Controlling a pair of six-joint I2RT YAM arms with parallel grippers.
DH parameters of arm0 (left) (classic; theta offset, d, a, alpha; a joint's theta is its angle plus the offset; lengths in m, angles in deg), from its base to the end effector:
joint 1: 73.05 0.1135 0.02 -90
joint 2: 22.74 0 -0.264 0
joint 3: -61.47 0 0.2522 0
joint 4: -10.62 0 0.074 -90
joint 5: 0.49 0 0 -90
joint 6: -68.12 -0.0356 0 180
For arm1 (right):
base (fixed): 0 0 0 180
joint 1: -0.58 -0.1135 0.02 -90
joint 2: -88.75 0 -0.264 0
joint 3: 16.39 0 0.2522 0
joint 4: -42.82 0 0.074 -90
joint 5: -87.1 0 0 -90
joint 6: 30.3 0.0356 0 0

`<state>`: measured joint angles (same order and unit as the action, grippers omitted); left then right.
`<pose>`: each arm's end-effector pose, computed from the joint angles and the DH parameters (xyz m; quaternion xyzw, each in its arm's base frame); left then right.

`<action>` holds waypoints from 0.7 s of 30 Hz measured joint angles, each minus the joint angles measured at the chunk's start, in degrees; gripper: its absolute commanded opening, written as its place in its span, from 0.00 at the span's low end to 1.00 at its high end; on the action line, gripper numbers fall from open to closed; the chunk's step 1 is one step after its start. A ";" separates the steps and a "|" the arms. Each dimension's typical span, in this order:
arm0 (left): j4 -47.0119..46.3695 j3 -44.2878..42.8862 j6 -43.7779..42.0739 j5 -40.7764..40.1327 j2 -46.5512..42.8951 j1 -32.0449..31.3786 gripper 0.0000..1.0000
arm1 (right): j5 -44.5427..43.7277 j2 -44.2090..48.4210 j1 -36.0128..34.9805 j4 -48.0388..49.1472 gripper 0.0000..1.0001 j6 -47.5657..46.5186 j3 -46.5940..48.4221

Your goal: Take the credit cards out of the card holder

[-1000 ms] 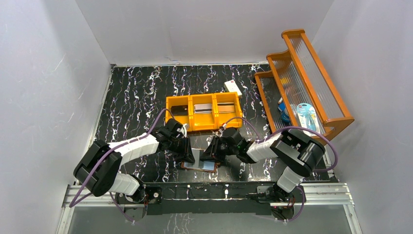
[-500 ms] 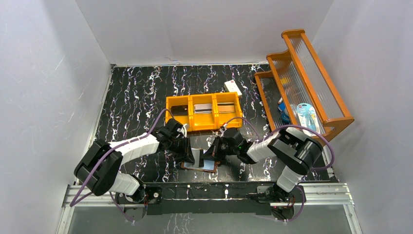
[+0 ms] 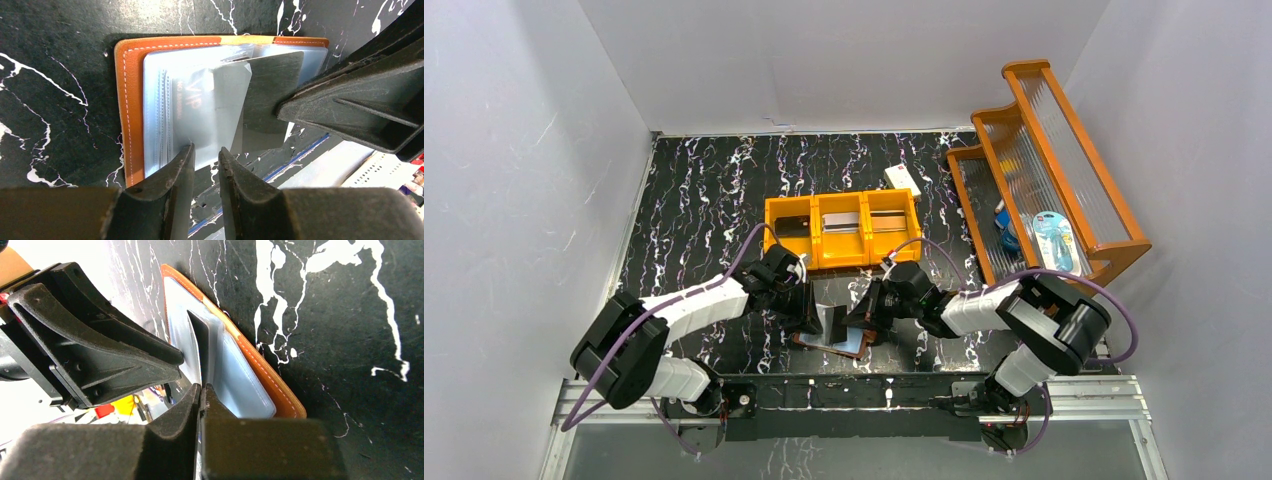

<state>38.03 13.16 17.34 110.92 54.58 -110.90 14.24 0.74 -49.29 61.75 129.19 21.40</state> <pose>0.1830 -0.1587 0.1595 0.0424 0.9413 -0.3159 0.1112 0.1625 0.2090 0.1274 0.0749 0.8617 0.4840 0.1326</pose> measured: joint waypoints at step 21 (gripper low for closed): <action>-0.35 -0.74 -0.31 2.08 2.60 0.02 0.18 | 3.19 -7.28 0.04 8.00 0.33 4.02 -0.24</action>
<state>37.68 12.42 17.04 112.99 57.18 -110.88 17.43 -6.54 -49.25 69.75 133.22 21.16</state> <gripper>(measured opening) 0.190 0.324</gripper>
